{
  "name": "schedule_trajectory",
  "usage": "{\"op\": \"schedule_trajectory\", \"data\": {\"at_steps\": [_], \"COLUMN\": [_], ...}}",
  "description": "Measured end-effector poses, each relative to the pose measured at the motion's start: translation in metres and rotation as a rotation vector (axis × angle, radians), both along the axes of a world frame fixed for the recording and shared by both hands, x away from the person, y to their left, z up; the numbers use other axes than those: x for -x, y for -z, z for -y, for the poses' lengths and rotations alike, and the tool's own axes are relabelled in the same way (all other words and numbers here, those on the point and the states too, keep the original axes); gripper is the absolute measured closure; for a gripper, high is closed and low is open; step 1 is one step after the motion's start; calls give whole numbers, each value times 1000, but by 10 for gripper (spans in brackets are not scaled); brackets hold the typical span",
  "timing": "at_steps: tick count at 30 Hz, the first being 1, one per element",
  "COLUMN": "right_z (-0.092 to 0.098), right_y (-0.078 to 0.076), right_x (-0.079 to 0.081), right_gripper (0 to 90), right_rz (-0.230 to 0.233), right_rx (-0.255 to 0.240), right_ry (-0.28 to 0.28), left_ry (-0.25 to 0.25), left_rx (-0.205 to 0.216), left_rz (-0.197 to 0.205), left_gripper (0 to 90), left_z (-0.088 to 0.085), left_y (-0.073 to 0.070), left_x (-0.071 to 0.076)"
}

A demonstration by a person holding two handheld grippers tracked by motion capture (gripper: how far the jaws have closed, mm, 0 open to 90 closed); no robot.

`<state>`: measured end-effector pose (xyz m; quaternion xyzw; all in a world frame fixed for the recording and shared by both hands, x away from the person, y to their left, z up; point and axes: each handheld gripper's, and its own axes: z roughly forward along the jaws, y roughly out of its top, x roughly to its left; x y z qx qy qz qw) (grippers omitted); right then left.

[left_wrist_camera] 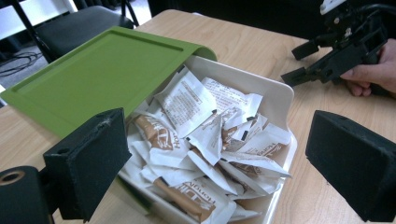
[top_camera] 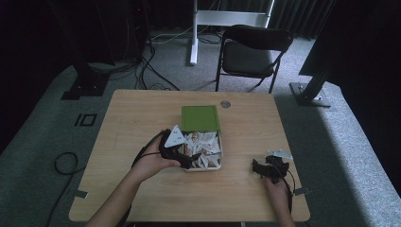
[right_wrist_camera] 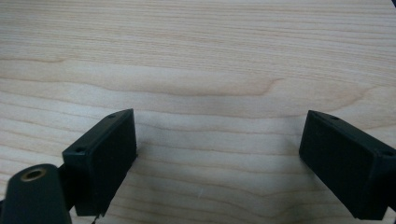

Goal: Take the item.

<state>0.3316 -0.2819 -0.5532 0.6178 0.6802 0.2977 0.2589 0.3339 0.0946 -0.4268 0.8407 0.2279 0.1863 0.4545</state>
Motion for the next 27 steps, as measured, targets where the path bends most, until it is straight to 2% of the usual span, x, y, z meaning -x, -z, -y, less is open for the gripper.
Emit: {"op": "schedule_trajectory", "data": {"at_steps": [3,7,12,14,15,18,20,23,27], "right_z": [0,0,0,0,0,0,0,0,0], "right_y": [0,0,0,0,0,0,0,0,0], "right_x": [0,0,0,0,0,0,0,0,0], "right_gripper": [109,109,109,109,109,109,109,109,109], "right_rz": [0,0,1,1,2,2,1,2,2], "right_rx": [0,1,1,1,2,1,1,1,1], "right_ry": [0,-2,-1,-3,-3,-3,-3,-4,-4], "left_ry": [12,26,27,15,9,-1,-8,-21,-20], "left_rx": [-22,-29,-37,-57,-76,-133,-115,-93,-116], "left_rz": [6,-3,-30,-53,-48,-48,-65,-73,-80], "left_gripper": [73,87,126,154,158,207,261,410,480], "left_z": [6,16,27,30,31,34,36,38,42], "left_y": [-1,-2,1,4,6,13,16,18,21], "left_x": [-2,-5,-12,-14,-14,-17,-19,-22,-25]}}
